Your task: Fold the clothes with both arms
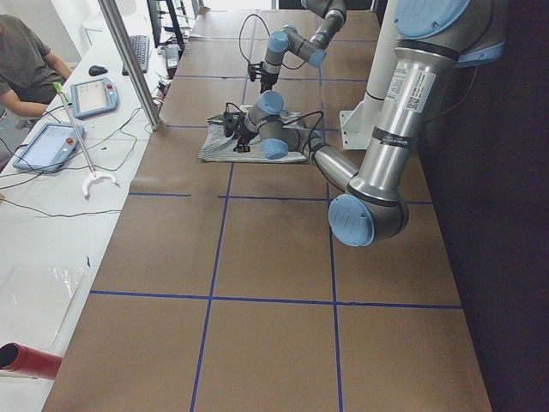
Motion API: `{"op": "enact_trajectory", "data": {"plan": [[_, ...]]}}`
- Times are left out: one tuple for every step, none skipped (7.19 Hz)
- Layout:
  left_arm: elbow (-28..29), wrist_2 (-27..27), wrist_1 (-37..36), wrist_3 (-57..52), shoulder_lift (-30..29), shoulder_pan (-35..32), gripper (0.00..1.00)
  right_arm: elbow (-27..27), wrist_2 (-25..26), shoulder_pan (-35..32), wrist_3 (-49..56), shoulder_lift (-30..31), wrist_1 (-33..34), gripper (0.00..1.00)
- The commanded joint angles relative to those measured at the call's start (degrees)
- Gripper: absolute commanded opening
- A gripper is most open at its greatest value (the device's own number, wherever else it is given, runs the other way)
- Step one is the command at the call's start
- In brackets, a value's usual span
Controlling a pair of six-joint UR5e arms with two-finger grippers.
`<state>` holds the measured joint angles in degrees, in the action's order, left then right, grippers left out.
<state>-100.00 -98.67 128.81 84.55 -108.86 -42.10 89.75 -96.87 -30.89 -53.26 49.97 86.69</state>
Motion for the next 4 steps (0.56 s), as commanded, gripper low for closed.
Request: {"op": "enact_trajectory", "data": {"plan": [[-0.81, -0.03, -0.05, 0.0, 0.66, 0.0, 0.55, -13.22, 0.1, -0.49, -3.15, -8.72, -5.52, 1.0], [-0.81, -0.03, -0.14, 0.0, 0.66, 0.0, 0.54, -15.98, 0.36, -0.49, -4.56, -8.92, -9.57, 1.0], [-0.81, -0.03, -0.14, 0.09, 0.66, 0.0, 0.54, -16.53, 0.54, -0.66, -4.4, -8.92, -9.7, 1.0], [-0.89, -0.03, -0.05, 0.18, 0.66, 0.0, 0.55, -17.58, 0.54, -1.36, -3.88, -8.83, -9.79, 1.0]]}}
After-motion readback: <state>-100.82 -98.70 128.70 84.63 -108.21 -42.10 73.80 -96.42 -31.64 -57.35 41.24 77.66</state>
